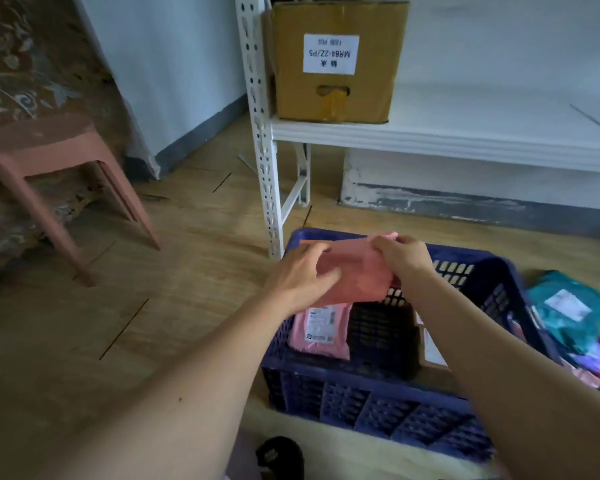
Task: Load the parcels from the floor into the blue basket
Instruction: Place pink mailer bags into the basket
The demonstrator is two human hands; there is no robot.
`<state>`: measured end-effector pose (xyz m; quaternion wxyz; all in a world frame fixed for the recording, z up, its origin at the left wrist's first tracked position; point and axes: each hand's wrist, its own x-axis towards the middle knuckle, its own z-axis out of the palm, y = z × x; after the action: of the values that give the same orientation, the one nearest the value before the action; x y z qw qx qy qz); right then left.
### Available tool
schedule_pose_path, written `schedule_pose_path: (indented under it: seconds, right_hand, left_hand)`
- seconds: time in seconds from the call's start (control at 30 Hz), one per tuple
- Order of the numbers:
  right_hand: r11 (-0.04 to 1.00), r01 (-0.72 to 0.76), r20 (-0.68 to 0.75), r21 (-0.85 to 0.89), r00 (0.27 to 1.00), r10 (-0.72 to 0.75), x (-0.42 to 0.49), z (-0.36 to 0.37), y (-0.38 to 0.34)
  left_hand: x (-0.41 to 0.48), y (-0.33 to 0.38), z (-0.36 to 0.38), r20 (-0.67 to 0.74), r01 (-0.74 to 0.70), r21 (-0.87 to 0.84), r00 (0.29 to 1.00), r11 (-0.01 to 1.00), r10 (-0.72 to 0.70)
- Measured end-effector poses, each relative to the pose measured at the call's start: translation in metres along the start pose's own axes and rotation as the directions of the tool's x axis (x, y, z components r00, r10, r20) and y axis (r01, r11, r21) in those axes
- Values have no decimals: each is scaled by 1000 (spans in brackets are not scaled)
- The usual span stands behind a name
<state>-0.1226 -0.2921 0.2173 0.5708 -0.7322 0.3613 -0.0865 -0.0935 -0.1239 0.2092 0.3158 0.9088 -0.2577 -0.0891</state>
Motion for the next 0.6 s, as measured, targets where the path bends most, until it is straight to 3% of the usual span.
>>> schedule_pose_path:
  seconds: [0.07, 0.17, 0.27, 0.37, 0.47, 0.6]
  right_hand:
    - [996, -87, -7, 29, 996, 87, 15, -13, 11]
    - [981, -174, -15, 86, 984, 176, 26, -24, 22]
    - [956, -273, -5, 111, 961, 275, 35, -31, 29]
    - [936, -305, 25, 173, 952, 306, 47, -36, 33]
    - [886, -343, 123, 313, 939, 320, 51, -38, 36]
    - [910, -368, 141, 190, 928, 345, 64, -32, 49]
  left_hand:
    - [5, 1, 12, 77, -28, 26, 997, 999, 26]
    - [9, 3, 27, 171, -91, 198, 984, 976, 57]
    - [15, 0, 39, 259, -102, 201, 965, 974, 48]
    - [30, -2, 54, 196, 10, 153, 980, 988, -41]
    - [45, -2, 63, 67, 212, -6, 975, 977, -211]
    - [57, -6, 77, 47, 393, -382, 912, 837, -407]
